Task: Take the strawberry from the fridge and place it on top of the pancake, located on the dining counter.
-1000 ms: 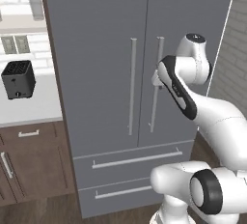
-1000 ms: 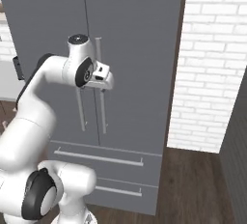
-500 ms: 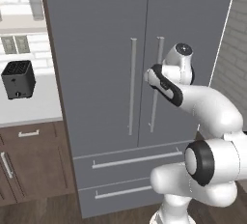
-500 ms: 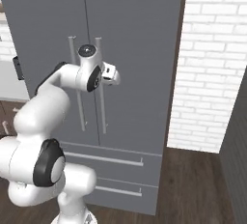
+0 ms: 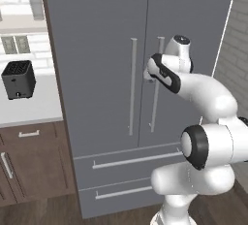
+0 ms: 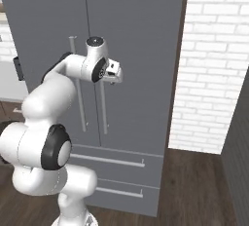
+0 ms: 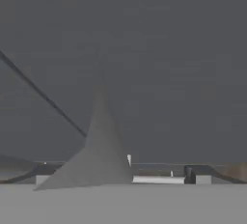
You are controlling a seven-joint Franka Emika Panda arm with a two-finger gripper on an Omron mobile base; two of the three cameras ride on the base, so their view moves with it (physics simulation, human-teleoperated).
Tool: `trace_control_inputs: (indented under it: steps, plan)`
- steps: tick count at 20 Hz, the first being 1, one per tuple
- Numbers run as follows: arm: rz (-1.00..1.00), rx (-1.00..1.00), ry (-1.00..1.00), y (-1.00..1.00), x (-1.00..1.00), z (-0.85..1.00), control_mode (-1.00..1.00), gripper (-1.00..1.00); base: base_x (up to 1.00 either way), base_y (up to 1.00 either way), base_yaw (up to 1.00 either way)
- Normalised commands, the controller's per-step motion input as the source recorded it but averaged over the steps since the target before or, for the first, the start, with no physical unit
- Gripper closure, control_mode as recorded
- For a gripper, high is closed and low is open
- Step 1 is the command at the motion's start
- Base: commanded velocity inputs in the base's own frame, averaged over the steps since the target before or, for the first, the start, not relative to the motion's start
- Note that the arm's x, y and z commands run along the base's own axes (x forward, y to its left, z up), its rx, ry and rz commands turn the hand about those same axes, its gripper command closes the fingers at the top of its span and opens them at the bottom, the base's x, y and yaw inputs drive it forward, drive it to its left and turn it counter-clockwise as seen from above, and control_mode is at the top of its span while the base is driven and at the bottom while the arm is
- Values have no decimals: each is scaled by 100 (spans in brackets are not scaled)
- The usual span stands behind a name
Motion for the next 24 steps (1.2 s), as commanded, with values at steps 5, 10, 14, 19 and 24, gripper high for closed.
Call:
trace_control_inputs:
  steps: [5, 10, 14, 19, 24]
  plan:
    - [0, 0, -43, 0, -11, -29, -100, -100, 0, 0, 0]
    - [0, -1, -46, 20, -88, -36, -100, -100, 0, 0, 0]
    - [0, 0, -27, 2, 3, -15, -100, -100, 0, 0, 0]
    - [0, 0, -1, -6, 50, 0, -100, -100, 0, 0, 0]
    - [0, 0, 0, 0, 48, 0, -100, -100, 0, 0, 0]
